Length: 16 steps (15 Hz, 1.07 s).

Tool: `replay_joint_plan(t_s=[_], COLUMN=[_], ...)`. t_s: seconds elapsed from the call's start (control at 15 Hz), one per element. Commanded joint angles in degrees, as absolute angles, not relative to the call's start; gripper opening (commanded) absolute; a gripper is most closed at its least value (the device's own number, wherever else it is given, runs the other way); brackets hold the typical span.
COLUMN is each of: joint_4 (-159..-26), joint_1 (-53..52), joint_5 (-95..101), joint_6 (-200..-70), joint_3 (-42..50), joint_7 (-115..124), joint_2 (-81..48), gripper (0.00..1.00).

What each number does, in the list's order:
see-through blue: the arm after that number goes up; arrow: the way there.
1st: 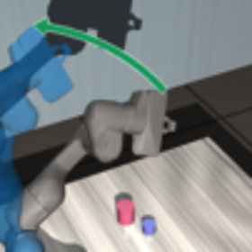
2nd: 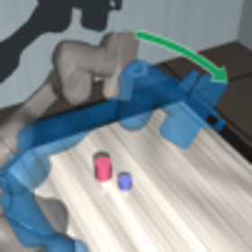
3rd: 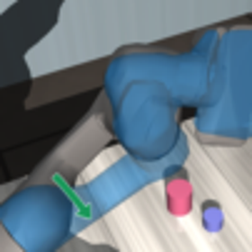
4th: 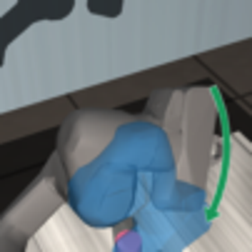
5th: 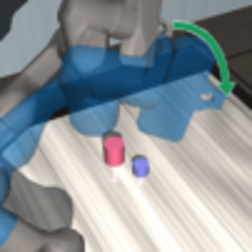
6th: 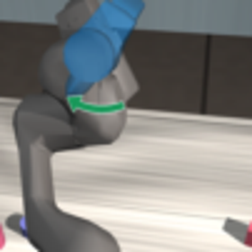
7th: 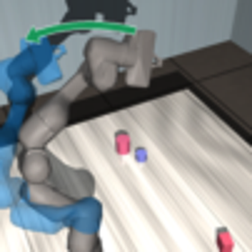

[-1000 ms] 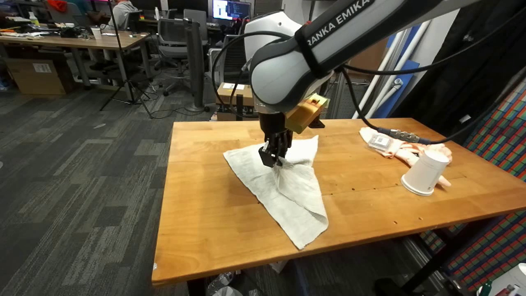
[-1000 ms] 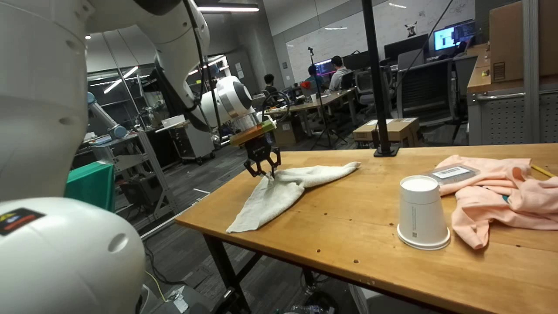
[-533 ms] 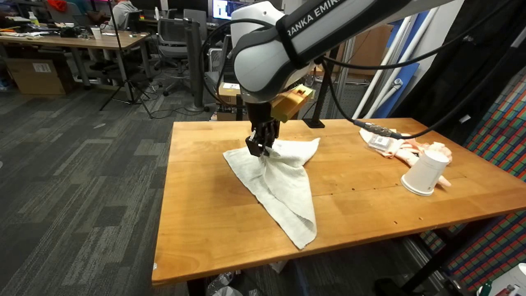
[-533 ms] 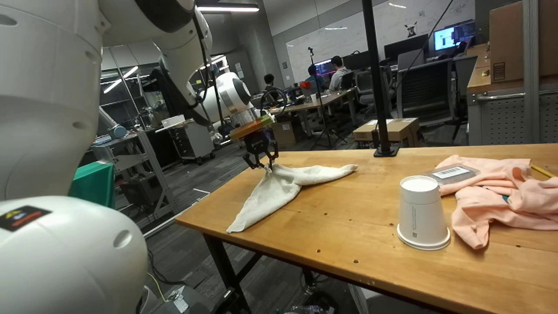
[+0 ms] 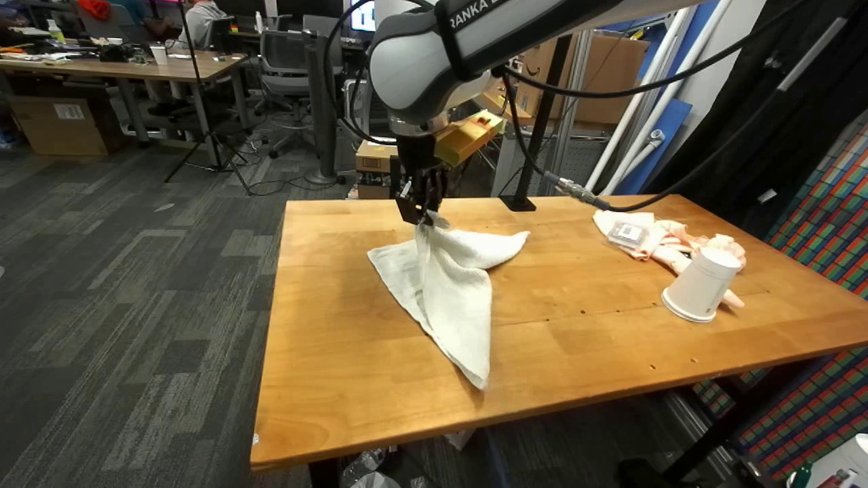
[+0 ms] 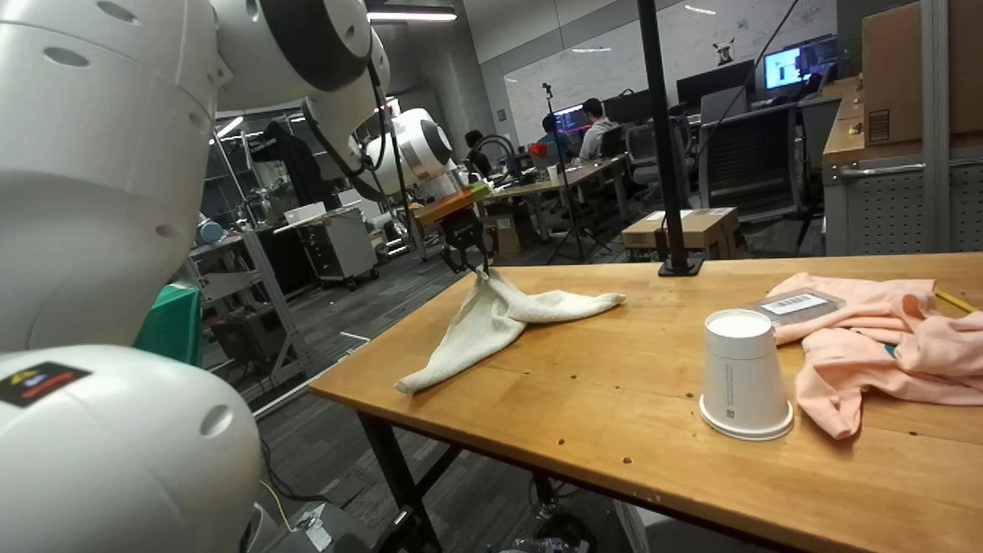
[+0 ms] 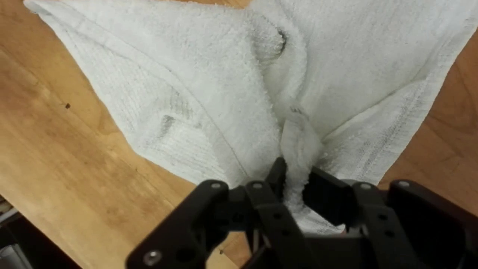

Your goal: Fold the cloth

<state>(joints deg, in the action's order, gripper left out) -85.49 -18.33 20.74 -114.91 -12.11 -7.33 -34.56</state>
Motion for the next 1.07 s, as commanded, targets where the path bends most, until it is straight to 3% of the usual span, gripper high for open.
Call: replay_joint_plan(t_s=[0.0,0.8,0.87,1.0], joint_4=[-75.99,-61.73,-60.94,-60.14], joint_1=[-18.78,-22.05,-22.26,-22.49], joint_5=[17.15,10.02,9.62,9.04], joint_6=[-109.9,-100.06,-99.41,-98.79], joint_3=[-11.74,-12.55,-12.66,-12.63], joint_7=[-10.6,-12.04,-11.96,-11.94], joint_2=[-40.37,-52.25,-52.73,-53.05], gripper=[0.08,0.09,0.37,0.45])
